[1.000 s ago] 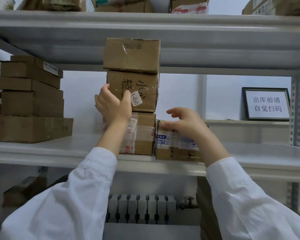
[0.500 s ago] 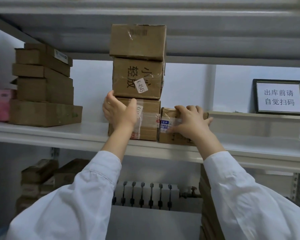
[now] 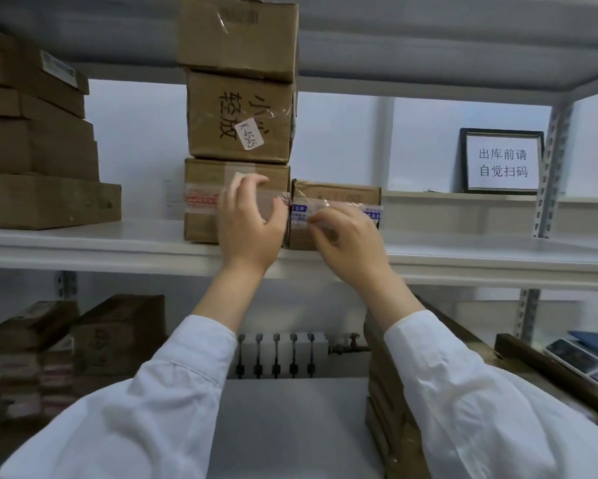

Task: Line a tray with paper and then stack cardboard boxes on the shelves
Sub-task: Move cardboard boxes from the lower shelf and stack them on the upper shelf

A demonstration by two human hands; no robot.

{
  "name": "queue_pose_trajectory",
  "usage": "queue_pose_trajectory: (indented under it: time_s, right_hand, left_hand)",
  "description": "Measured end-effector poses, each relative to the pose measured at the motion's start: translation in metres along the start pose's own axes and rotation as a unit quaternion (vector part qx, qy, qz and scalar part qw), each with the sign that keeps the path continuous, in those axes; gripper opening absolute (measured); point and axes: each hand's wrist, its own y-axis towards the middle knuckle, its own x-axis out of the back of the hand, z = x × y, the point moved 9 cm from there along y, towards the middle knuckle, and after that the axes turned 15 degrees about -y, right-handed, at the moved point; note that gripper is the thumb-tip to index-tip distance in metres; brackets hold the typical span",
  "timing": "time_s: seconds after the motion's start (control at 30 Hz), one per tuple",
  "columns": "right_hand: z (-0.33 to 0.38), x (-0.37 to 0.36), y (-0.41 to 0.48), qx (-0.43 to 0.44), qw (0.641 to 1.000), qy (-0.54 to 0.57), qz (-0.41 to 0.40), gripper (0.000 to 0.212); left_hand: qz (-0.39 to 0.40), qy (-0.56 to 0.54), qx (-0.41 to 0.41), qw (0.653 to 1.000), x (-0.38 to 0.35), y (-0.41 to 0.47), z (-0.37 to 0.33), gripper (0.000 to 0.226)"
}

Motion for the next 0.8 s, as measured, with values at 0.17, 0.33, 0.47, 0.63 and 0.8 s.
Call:
queue_pose_trajectory:
  time_s: [0.17,0.33,0.47,0.63,0.8]
  right_hand:
    - [-0.001,-0.011,-0.032,0.007,0.995,-0.008,0.103,0.019]
    - [-0.017,-0.017,-0.068,-0.035,0.983,0.014,0.18,0.018]
    - [-0.045,-0.037,-0.111,-0.081,0.938,0.021,0.336,0.024]
    - [-0.112,-0.044,-0.164,-0.192,0.898,0.032,0.394,0.046]
    - [-0.171,-0.039,-0.199,-0.309,0.872,0.117,0.361,0.059]
  left_hand:
    - [0.081,-0.153,0.071,0.982,-0.027,-0.031,0.008,0.017]
    - [0.086,-0.274,0.269,0.919,-0.055,-0.076,0.034,0.025]
    - [0.084,-0.322,0.488,0.807,-0.091,-0.135,0.061,0.024]
    - [0.078,-0.314,0.583,0.745,-0.134,-0.193,0.076,0.026]
    - [0.073,-0.291,0.667,0.682,-0.176,-0.242,0.071,0.023]
